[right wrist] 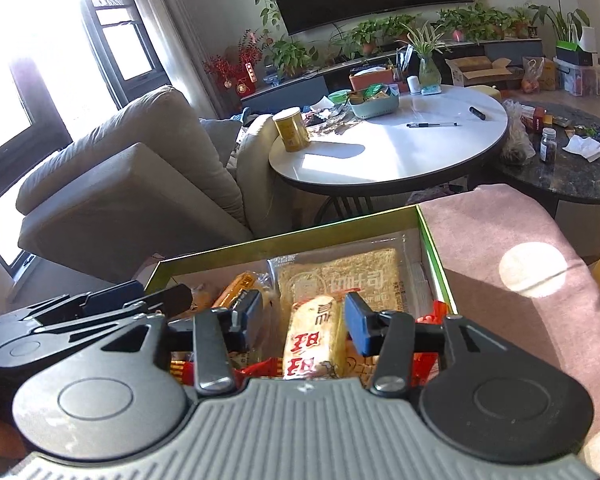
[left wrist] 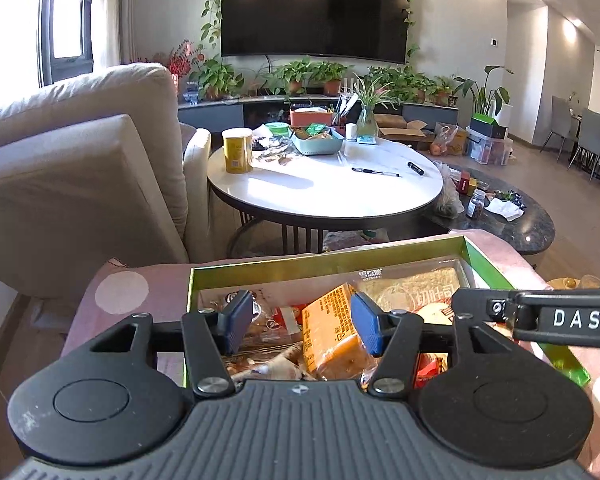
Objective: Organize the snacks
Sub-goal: 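Lower both snacks into the box and open both tools, then raise both open tools away from the box toward the table snacks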
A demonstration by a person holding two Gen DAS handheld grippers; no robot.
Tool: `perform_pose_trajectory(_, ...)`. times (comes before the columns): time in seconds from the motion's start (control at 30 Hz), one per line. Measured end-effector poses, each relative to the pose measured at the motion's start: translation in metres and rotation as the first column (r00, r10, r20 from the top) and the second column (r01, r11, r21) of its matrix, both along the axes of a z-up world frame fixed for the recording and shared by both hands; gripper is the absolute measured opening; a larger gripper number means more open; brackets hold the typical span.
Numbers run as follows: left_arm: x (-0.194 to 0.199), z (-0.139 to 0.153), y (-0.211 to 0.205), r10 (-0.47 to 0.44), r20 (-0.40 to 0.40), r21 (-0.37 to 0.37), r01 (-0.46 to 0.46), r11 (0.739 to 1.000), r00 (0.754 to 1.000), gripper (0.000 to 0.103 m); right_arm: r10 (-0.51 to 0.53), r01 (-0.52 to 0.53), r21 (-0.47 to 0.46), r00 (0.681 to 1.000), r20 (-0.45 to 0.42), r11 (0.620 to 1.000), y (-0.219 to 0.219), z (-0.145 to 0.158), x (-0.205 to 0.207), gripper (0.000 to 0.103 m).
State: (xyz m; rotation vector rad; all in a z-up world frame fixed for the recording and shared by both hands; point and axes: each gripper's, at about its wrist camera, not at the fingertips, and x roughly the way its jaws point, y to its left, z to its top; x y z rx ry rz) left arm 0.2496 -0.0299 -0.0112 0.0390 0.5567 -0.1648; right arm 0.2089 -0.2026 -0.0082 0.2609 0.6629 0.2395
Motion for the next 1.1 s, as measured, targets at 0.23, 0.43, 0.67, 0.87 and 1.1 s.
perform_pose_trajectory(0.23, -0.022, 0.004, 0.002, 0.001, 0.010, -0.001, -0.001, 1.000, 1.000, 0.059, 0.019, -0.019, -0.021, 1.000, 0.001, 1.000, 0.000, 0.005, -0.011, 0.065)
perform_pose_trajectory(0.43, -0.049, 0.007, 0.006, 0.026, 0.014, 0.014, -0.026, 1.000, 1.000, 0.062, 0.033, -0.033, -0.026, 0.999, 0.005, 0.999, -0.003, 0.010, -0.026, 0.065)
perform_pose_trajectory(0.67, -0.090, 0.014, 0.006, 0.020, 0.039, -0.001, -0.020, 1.000, 0.999, 0.065, 0.041, -0.040, -0.022, 0.999, 0.028, 0.999, -0.011, 0.018, -0.054, 0.065)
perform_pose_trajectory(0.87, -0.130, 0.008, -0.005, -0.056, 0.011, -0.005, 0.056, 0.998, 0.998, 0.074, 0.029, -0.028, -0.020, 0.998, 0.047, 0.999, -0.021, 0.022, -0.083, 0.065)
perform_pose_trajectory(1.1, -0.174, -0.019, -0.016, -0.137, -0.098, -0.011, 0.137, 0.991, 0.986, 0.076, 0.031, -0.030, -0.031, 0.998, 0.047, 0.999, -0.023, 0.017, -0.108, 0.065)
